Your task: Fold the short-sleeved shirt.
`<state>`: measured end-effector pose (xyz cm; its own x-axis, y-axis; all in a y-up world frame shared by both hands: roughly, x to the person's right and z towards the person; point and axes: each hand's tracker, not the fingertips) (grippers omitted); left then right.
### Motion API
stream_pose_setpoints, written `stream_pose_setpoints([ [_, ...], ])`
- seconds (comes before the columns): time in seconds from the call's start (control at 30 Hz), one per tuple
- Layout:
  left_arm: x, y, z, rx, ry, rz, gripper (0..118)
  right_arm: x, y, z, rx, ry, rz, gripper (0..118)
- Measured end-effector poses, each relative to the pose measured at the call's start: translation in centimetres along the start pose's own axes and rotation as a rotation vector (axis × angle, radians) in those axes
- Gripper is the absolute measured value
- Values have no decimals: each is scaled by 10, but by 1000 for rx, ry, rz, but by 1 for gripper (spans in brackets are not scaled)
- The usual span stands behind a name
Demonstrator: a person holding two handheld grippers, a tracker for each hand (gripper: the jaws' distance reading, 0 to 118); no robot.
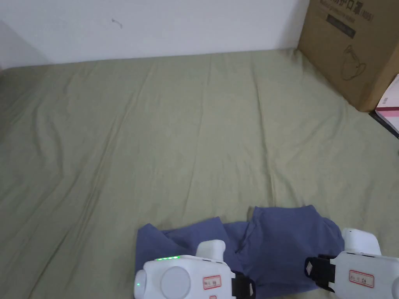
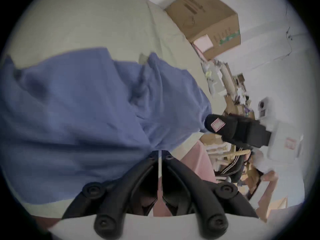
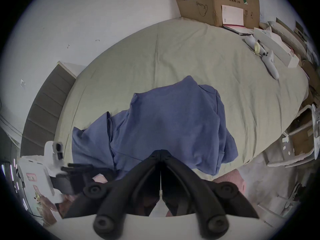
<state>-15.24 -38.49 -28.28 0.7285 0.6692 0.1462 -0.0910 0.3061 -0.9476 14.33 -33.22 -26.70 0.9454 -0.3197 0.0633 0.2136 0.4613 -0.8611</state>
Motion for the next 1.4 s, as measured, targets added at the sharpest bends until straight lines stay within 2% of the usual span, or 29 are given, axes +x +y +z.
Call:
stream_pose_setpoints([
  [0.03,-6,4,15,32,-7,15,22,-3,1,2,4,-3,9,0],
  [0.1,-17,10,53,93,-16,30,88,-9,4,3,11,-3,20,1],
  [0.23,-64,4,113,192,25,78,116,-22,7,-2,6,6,45,0],
  [0.27,-78,2,125,230,35,104,116,-26,6,-4,0,9,56,0],
  [0.4,-134,-11,143,272,27,316,116,-42,3,-16,-43,23,95,0],
  [0.47,-150,-13,138,266,-40,311,116,-51,1,-23,-63,23,121,0],
  [0.57,-159,-9,120,219,-37,326,116,-63,0,-28,-81,29,144,0],
  [0.63,-158,-2,116,211,-44,276,117,-68,0,-30,-89,43,153,0],
  [0.8,-162,9,100,230,-199,369,115,-73,0,-37,-104,35,165,0],
  [0.83,-163,11,97,213,-220,369,109,-74,0,-39,-110,33,162,0],
  [0.87,-162,13,96,201,-237,357,87,-75,-1,-42,-117,35,159,0],
  [0.93,-166,17,91,183,-240,351,19,-78,-3,-45,-127,44,158,0],
  [1.0,-174,15,74,116,-184,417,14,-81,-5,-48,-136,50,164,1],
  [1.1,-192,16,76,135,-303,449,14,-86,-7,-49,-150,56,178,1],
  [1.2,-185,17,99,129,-216,338,13,-87,-5,-48,-156,53,186,0],
  [1.4,-214,13,160,165,-159,368,12,-87,4,-44,-134,30,184,0],
])
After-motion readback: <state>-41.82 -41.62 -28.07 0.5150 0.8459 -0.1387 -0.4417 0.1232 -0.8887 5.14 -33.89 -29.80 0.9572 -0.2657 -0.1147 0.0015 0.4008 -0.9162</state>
